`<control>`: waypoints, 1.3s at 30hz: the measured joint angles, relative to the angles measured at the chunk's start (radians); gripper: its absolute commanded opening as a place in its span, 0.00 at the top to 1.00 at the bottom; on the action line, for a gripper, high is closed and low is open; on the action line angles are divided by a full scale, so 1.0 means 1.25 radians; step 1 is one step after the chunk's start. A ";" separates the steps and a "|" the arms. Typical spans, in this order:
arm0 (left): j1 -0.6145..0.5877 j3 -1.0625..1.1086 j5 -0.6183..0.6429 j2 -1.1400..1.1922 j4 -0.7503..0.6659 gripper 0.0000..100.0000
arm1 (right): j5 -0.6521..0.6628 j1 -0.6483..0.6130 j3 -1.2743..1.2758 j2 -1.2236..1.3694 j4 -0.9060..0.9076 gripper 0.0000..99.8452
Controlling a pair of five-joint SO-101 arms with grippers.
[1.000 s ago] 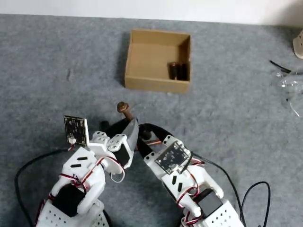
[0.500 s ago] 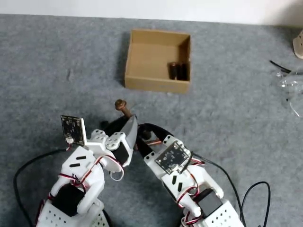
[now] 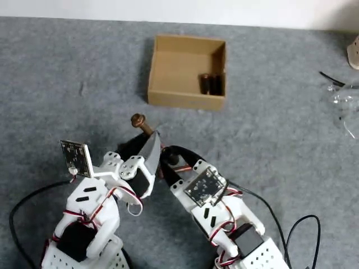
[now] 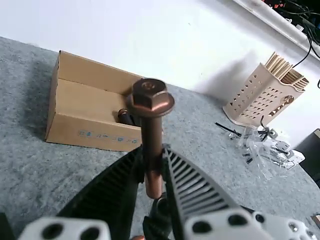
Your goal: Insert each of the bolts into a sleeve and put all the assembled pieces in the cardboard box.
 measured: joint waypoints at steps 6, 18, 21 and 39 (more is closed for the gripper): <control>0.027 0.000 0.000 0.000 0.000 0.99 | 0.005 0.000 0.000 0.000 0.000 1.00; 0.075 0.005 0.000 -0.001 -0.002 0.99 | 0.005 0.000 0.000 0.000 0.000 1.00; 0.075 0.006 0.000 -0.001 -0.002 0.99 | 0.005 0.000 0.000 0.000 0.000 1.00; 0.045 0.066 0.000 -0.009 0.002 0.99 | 0.006 0.012 0.000 0.000 0.000 1.00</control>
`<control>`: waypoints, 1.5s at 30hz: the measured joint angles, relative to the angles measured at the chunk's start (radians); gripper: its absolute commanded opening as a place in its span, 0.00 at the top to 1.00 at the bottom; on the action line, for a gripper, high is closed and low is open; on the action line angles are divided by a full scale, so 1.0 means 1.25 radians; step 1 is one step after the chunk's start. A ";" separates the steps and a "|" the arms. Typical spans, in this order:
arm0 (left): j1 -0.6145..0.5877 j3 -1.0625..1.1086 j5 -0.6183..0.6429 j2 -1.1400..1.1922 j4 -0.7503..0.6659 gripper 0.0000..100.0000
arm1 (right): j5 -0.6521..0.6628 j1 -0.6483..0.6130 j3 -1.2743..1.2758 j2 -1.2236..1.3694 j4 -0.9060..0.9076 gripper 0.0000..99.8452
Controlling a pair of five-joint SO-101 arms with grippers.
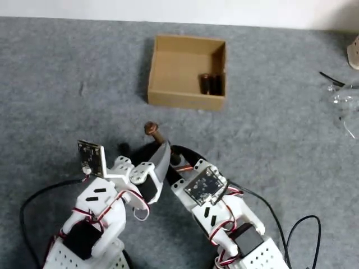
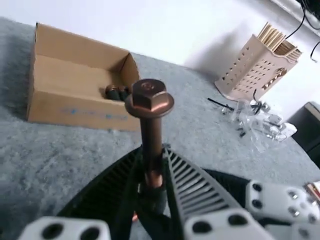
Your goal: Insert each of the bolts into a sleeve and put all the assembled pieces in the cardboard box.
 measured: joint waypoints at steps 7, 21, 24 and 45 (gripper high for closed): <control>0.015 0.027 0.000 -0.002 -0.001 0.99 | 0.000 0.001 0.000 0.001 0.001 1.00; 0.000 0.031 0.001 -0.004 -0.002 0.83 | 0.001 0.004 0.000 0.001 0.001 1.00; -0.021 0.031 -0.002 -0.001 -0.001 0.72 | 0.001 0.009 0.000 0.001 0.001 1.00; -0.239 0.032 0.115 -0.001 -0.001 0.85 | 0.001 0.006 0.000 0.001 -0.001 1.00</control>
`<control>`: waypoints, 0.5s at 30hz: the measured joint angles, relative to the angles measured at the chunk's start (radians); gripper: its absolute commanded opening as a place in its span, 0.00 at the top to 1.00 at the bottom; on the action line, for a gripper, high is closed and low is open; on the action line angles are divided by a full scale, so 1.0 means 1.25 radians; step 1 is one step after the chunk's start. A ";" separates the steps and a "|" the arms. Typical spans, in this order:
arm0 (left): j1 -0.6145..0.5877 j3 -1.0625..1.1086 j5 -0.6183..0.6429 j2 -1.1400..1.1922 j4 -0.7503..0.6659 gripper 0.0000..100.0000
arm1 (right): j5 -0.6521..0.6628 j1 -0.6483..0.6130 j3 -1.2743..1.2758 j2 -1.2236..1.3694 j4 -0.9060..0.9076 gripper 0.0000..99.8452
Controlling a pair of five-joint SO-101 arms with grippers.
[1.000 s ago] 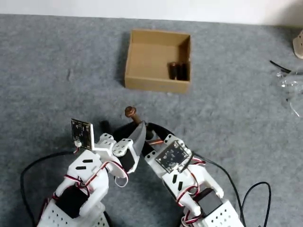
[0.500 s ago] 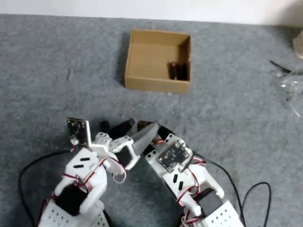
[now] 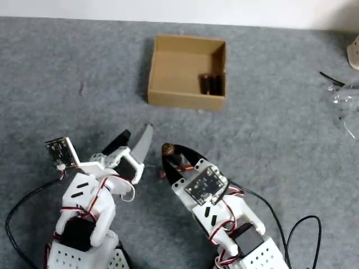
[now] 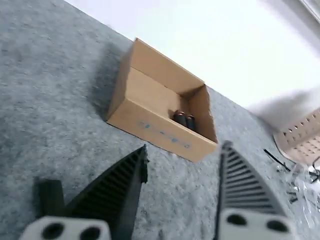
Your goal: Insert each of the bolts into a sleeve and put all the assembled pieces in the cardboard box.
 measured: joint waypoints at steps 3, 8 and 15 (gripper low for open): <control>-0.006 0.000 0.000 0.000 0.000 0.92 | 0.000 0.000 0.000 0.000 0.000 1.00; -0.007 0.000 -0.056 0.000 0.000 0.99 | 0.000 0.012 0.000 0.000 0.000 1.00; -0.006 0.038 -0.083 0.000 0.000 1.00 | -0.028 0.039 0.000 0.000 0.000 1.00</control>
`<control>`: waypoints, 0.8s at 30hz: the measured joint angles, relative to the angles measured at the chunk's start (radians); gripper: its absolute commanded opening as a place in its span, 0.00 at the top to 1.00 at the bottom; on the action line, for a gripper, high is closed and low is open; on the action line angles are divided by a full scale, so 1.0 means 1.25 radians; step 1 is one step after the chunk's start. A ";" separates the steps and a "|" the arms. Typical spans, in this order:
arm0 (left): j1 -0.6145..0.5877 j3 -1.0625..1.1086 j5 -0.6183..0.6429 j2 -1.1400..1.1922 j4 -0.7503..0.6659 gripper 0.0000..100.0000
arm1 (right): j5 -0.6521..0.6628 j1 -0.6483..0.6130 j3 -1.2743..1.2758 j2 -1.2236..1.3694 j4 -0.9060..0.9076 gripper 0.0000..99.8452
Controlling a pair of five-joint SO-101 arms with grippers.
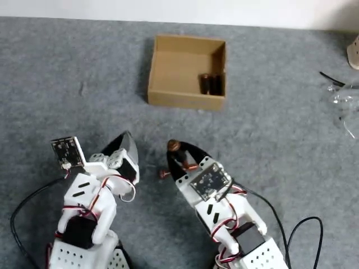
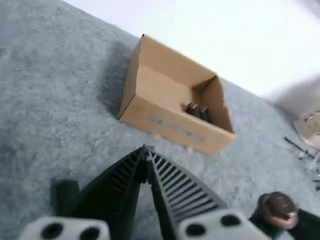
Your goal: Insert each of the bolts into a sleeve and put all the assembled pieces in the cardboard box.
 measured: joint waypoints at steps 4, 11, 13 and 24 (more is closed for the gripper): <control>0.000 0.011 0.000 0.000 0.000 1.00 | -0.009 0.012 0.000 0.000 0.000 1.00; 0.000 0.014 -0.093 0.001 0.000 1.00 | -0.010 0.021 0.000 0.000 0.000 1.00; 0.000 0.014 -0.099 0.001 0.000 1.00 | -0.010 0.032 0.000 0.000 0.000 1.00; 0.000 0.014 -0.149 0.001 0.000 1.00 | -0.010 0.117 0.000 0.000 0.000 1.00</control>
